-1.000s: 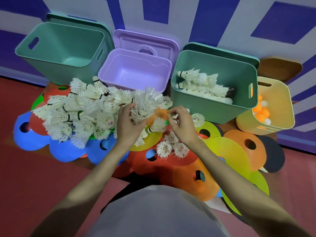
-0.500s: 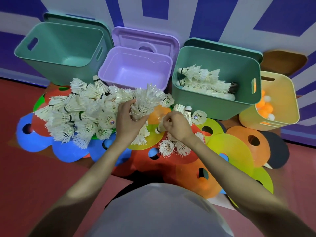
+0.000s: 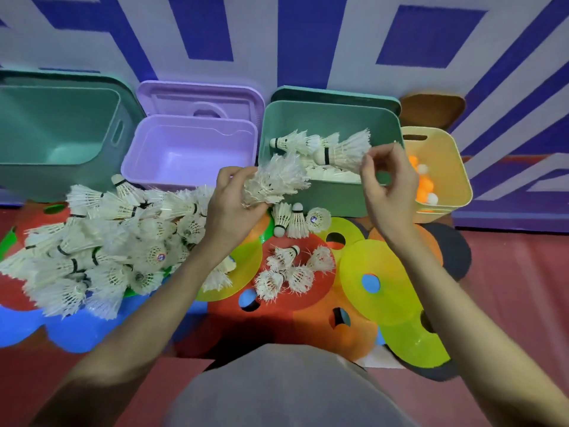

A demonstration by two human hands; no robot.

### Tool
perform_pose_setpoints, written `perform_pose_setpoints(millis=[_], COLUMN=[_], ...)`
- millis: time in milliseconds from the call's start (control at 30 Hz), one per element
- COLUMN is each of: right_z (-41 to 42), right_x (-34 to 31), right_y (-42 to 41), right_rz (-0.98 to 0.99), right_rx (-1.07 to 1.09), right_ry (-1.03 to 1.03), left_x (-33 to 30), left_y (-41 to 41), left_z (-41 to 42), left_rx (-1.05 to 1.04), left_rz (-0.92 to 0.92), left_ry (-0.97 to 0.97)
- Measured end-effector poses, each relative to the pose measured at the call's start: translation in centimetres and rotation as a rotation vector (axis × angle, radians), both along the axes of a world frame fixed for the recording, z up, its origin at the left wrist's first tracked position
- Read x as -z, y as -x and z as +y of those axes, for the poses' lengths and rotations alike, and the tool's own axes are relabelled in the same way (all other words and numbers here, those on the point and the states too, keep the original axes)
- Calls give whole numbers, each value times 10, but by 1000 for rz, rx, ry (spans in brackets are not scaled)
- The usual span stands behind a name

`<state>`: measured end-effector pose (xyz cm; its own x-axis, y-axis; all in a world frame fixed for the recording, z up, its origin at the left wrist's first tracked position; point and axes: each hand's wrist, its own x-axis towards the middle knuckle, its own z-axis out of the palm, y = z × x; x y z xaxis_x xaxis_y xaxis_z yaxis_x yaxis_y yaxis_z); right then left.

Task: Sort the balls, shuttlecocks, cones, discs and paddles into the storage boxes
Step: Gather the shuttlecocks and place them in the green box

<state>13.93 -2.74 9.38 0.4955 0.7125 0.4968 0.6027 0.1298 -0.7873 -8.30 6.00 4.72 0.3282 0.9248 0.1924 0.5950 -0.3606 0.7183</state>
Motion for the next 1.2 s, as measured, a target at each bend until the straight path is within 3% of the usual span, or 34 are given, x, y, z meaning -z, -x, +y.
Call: perform_pose_setpoints(millis=[267, 500, 767, 967, 1200], right_z=[10, 67, 115, 143, 163], right_x=[1, 17, 60, 95, 122], right_y=[-28, -72, -98, -107, -105], right_rz=[-40, -78, 5, -56, -43], right_rx=[-169, -55, 92, -76, -104], right_ry=[146, 295, 477, 780, 853], left_x=[-15, -17, 23, 64, 83], left_y=[-58, -105, -159, -170, -171], left_z=[26, 91, 134, 156, 168], left_rx=[183, 303, 278, 307, 304], left_rz=[-18, 110, 423, 640, 777], left_ry=[-36, -14, 143, 179, 130])
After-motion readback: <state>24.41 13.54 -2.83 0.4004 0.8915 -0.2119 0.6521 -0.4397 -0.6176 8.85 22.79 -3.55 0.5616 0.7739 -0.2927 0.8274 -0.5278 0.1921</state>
